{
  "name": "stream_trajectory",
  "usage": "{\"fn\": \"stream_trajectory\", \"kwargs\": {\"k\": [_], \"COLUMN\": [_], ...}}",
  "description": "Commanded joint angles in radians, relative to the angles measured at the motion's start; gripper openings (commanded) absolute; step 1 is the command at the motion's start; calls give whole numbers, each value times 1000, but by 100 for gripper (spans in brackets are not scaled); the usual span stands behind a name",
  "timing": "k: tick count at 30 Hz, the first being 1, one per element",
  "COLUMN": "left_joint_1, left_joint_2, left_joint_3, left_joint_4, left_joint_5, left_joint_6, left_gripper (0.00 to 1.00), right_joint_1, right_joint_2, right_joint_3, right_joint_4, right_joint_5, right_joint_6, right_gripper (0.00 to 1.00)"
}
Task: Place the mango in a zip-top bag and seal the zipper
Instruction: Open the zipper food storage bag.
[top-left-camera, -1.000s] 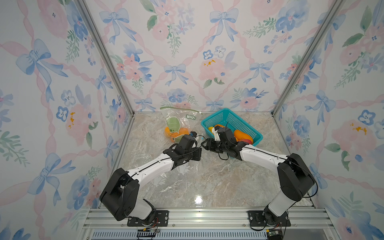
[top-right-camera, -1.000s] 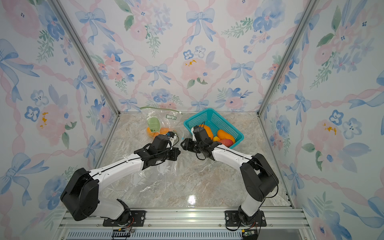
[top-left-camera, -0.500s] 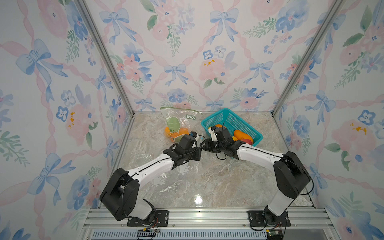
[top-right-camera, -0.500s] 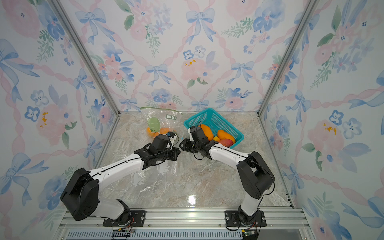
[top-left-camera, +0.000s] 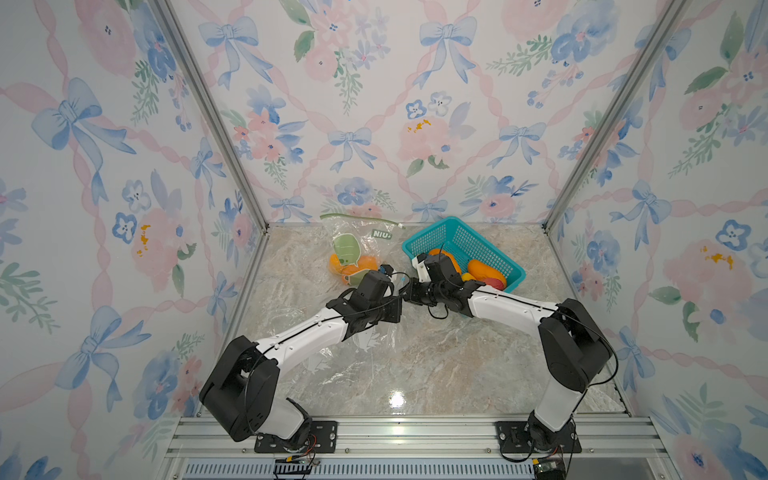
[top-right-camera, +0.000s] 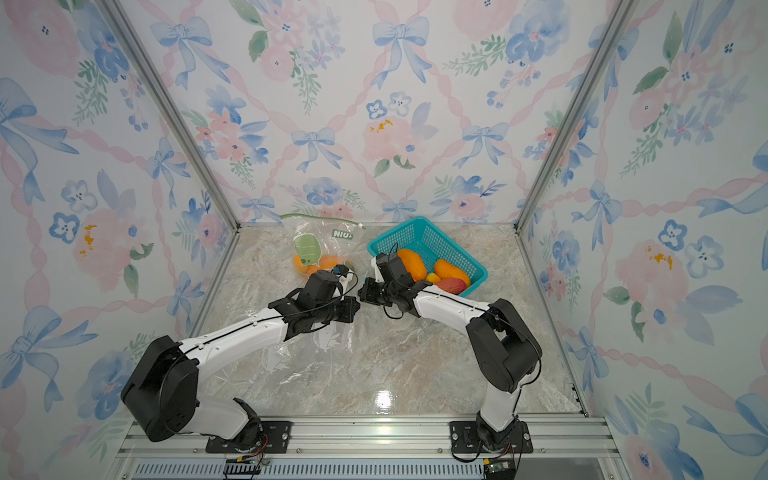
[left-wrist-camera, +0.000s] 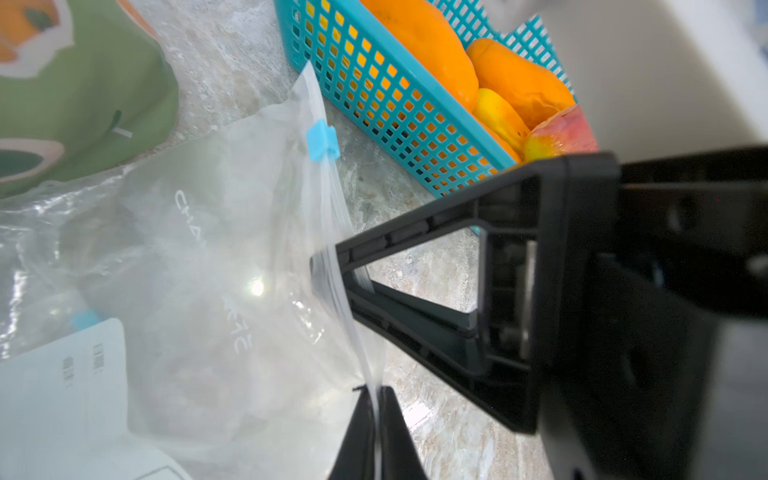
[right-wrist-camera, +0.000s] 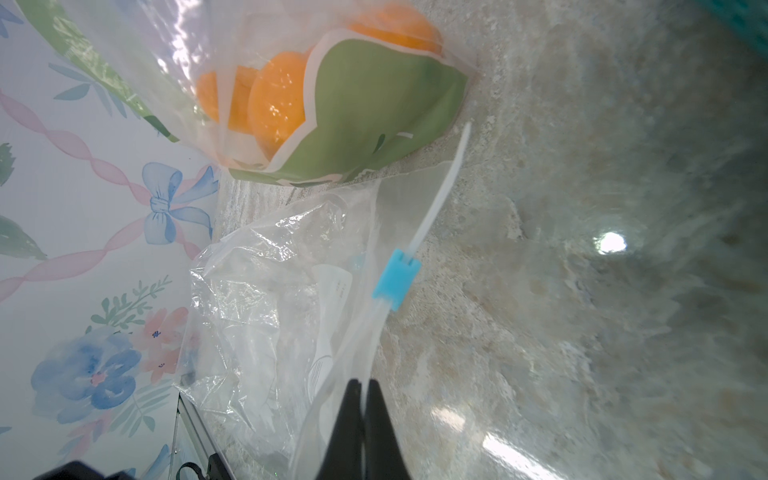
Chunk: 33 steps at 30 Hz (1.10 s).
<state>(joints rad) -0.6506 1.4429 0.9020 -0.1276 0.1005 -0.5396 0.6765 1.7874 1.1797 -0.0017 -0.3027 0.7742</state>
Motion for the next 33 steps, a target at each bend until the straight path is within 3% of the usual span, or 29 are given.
{"fn": "stream_trajectory", "kwargs": {"k": [1, 5, 15, 21, 24, 28, 33], "left_joint_1": [23, 35, 45, 51, 54, 60, 60], "left_joint_2": [-18, -22, -16, -29, -27, -16, 1], "left_joint_3": [-24, -33, -36, -37, -40, -49, -48], "left_joint_4": [13, 17, 35, 49, 51, 56, 62], "left_joint_5": [-41, -45, -49, -53, -51, -43, -20], "left_joint_6": [-27, -40, -69, -88, -91, -94, -96], "left_gripper": [20, 38, 39, 50, 50, 41, 41], "right_joint_1": [12, 12, 18, 18, 18, 18, 21], "right_joint_2": [0, -2, -7, -5, -6, -9, -9], "right_joint_3": [-1, 1, 1, 1, 3, 5, 12], "right_joint_4": [14, 19, 7, 6, 7, 5, -2], "right_joint_5": [-4, -4, 3, 5, 3, 3, 7], "right_joint_6": [-16, -17, -29, -31, -29, -31, -35], "right_gripper": [0, 0, 0, 0, 0, 0, 0]}}
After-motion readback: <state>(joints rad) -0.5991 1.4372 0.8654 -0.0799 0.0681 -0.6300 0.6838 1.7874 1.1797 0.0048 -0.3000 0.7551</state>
